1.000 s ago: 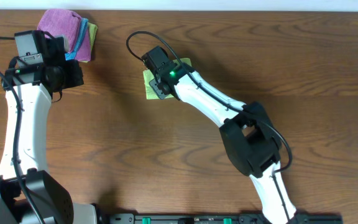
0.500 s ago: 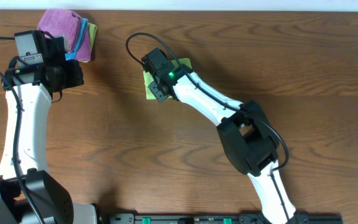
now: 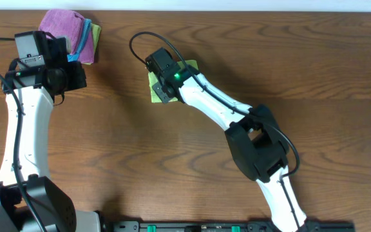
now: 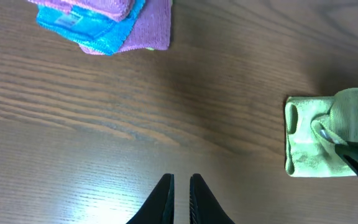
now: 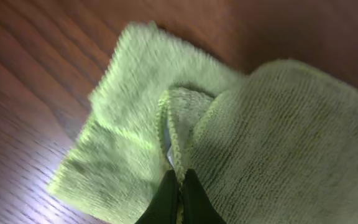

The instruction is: Fold the cloth

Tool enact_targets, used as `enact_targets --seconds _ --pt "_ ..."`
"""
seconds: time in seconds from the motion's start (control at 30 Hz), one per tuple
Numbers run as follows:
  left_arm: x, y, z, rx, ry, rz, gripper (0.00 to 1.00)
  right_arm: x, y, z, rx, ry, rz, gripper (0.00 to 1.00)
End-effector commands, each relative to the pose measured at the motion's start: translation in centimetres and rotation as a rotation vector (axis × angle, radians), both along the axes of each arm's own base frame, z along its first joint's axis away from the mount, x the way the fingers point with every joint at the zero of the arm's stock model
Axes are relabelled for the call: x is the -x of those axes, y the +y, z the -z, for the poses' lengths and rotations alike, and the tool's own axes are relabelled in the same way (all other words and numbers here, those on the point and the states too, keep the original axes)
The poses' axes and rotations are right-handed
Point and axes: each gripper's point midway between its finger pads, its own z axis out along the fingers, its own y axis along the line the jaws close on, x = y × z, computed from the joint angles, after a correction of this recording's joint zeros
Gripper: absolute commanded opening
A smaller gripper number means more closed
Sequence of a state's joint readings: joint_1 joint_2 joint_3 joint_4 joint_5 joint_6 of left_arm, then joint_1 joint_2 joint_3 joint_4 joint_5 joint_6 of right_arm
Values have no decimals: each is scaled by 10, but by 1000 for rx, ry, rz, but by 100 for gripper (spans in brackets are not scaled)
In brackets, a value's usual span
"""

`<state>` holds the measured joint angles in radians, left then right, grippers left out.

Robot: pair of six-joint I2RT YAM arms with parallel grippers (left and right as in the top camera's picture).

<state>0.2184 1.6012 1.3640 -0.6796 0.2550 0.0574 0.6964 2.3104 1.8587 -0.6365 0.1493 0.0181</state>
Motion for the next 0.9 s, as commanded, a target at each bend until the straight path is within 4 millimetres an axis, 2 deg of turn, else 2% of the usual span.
enact_targets --seconds 0.0,0.13,0.33,0.37,0.4,0.43,0.57,0.6,0.63,0.7,0.77,0.87 --pt "-1 7 3 -16 2 -3 11 2 24 -11 -29 -26 -33 1" --pt "0 11 3 -15 3 -13 11 11 34 -12 -28 -24 -56 1" --pt "0 11 3 -15 2 -13 11 14 35 -11 -22 -17 -62 1" --pt "0 11 3 -15 2 -13 11 14 34 -11 -20 -15 -61 13" --pt "0 11 3 -15 2 -13 11 15 34 -10 -18 -13 -61 52" --pt "0 11 3 -15 2 -13 12 14 33 -10 -12 -18 -57 73" --pt "0 11 3 -15 2 -13 13 8 25 -15 22 -53 -30 76" --pt "0 12 4 -15 3 -14 13 6 23 -21 26 -69 -22 77" --pt "-1 12 4 -14 5 -14 13 5 23 -29 22 -83 -18 85" --pt "-2 10 10 -3 15 -8 13 -2 18 -56 19 -143 9 86" --pt "-3 6 19 26 38 6 13 -15 -1 -91 32 -230 84 86" --pt "-4 -7 33 97 67 44 14 -27 -47 -148 36 -316 201 85"
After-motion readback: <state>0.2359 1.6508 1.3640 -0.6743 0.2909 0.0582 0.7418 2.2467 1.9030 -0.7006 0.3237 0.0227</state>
